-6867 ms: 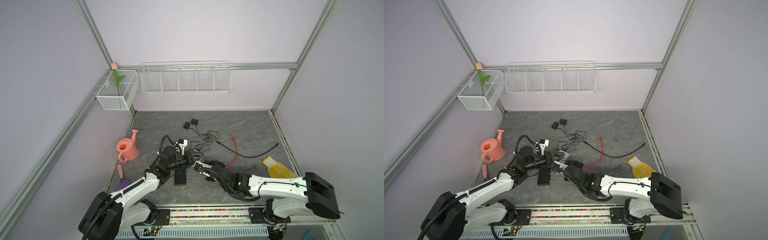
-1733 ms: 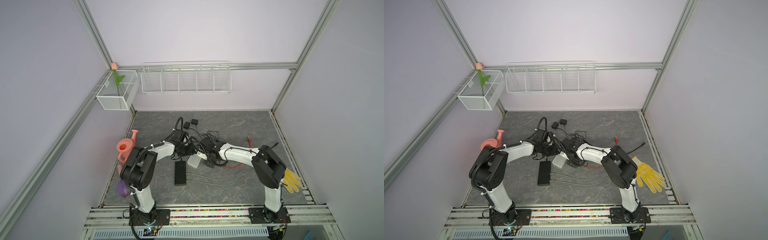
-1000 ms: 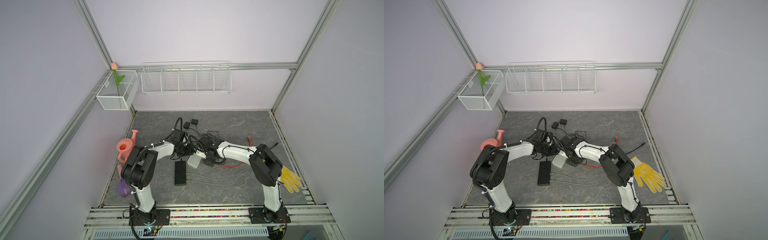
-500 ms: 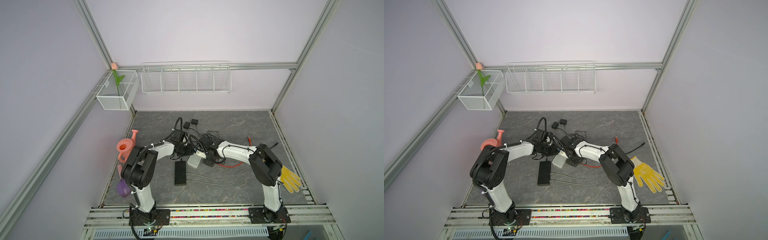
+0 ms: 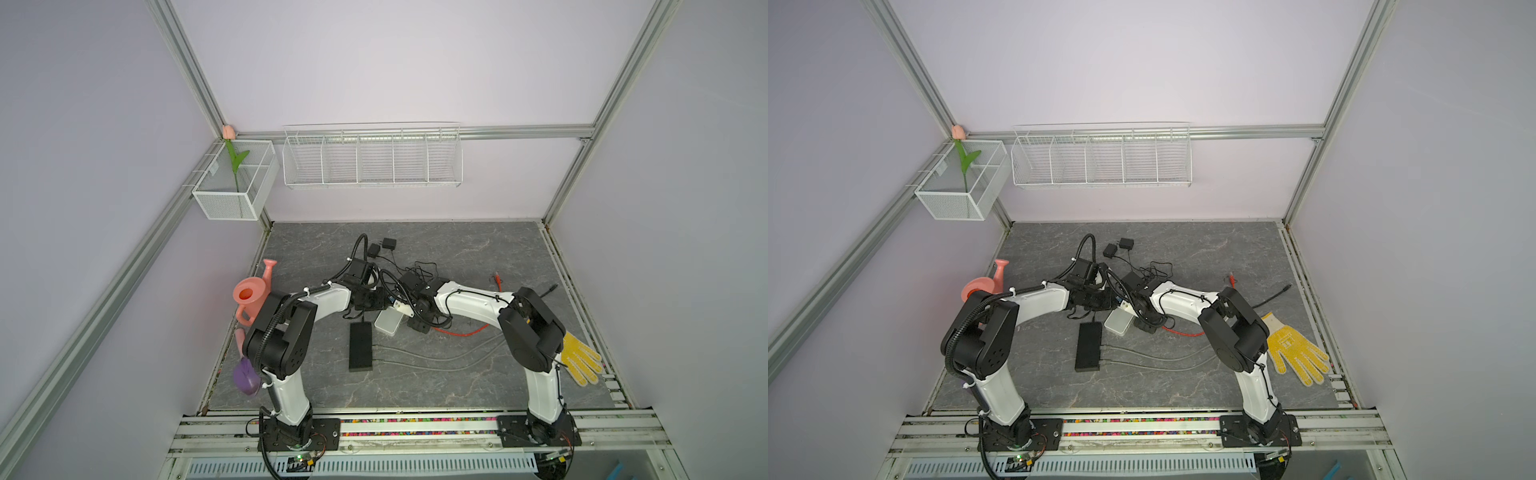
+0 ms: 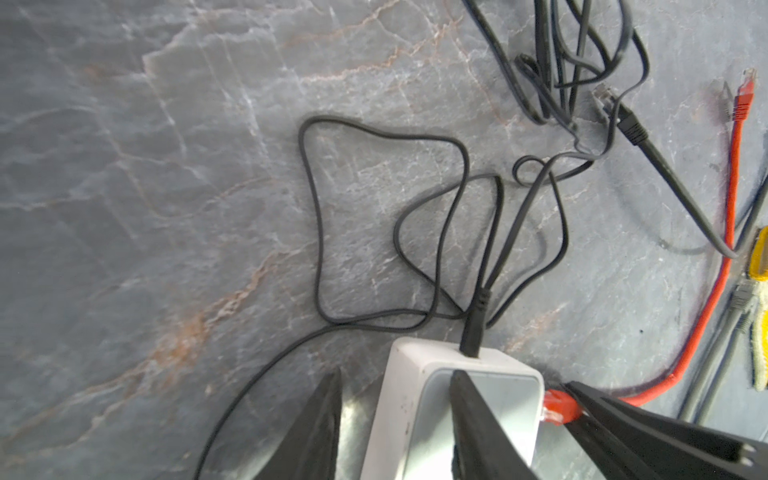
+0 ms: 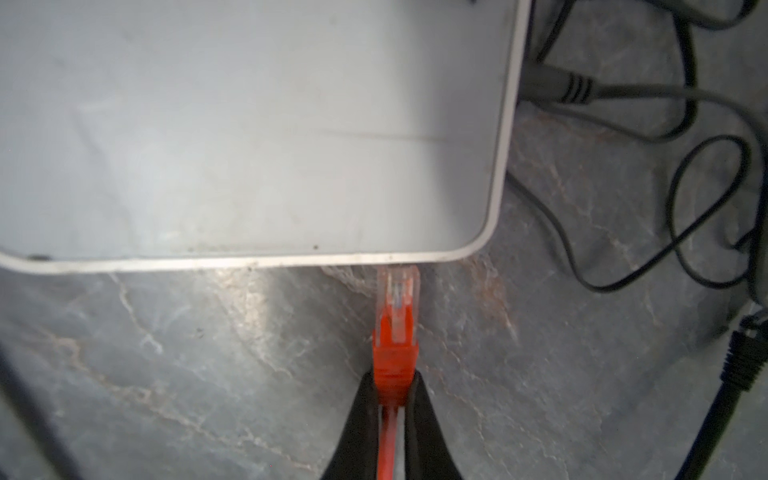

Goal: Insert the plug into the switch port

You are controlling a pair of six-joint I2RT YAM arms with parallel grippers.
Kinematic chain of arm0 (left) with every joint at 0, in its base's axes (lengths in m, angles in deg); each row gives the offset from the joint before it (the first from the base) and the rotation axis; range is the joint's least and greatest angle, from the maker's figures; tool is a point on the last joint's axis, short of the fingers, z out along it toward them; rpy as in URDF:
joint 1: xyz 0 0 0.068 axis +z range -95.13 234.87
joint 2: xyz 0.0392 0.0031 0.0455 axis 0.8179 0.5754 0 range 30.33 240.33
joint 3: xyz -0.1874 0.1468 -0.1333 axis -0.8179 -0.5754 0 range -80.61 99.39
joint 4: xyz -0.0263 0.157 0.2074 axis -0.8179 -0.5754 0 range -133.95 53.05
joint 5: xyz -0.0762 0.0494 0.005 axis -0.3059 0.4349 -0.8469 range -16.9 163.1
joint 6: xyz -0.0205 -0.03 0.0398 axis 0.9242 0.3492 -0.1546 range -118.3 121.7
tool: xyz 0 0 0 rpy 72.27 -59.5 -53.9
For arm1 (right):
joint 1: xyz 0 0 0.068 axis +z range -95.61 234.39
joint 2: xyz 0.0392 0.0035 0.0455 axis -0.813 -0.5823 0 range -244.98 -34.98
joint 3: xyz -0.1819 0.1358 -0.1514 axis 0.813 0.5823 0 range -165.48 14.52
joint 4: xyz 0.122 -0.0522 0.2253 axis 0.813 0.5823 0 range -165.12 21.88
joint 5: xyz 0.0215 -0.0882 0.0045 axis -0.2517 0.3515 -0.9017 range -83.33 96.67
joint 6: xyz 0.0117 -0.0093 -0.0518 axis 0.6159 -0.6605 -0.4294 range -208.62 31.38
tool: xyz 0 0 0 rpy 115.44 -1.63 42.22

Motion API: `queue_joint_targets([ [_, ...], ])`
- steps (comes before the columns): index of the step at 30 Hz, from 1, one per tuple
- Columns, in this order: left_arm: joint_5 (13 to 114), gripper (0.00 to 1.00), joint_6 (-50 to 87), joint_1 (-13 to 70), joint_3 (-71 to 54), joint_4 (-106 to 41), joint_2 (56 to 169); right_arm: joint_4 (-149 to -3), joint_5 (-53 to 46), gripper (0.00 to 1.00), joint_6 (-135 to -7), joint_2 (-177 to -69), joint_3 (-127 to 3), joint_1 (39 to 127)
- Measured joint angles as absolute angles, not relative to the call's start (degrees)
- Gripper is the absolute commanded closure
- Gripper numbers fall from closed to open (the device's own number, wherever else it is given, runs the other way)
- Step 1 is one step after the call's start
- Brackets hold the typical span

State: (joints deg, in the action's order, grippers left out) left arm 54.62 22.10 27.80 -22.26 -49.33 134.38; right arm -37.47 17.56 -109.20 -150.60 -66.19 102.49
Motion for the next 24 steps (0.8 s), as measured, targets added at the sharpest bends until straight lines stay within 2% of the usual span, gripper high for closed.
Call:
queue_joint_targets([
  [14,53.9,0.58,22.0,27.7,-22.3,-49.0,134.4,-37.4,17.1,0.94,-108.9,-150.4,-66.1,102.5],
  [24,45.4,0.51,22.2,29.1,-27.4,-49.9,130.4,-43.6,15.6,0.93,-108.4,-146.6,-61.8,103.1],
])
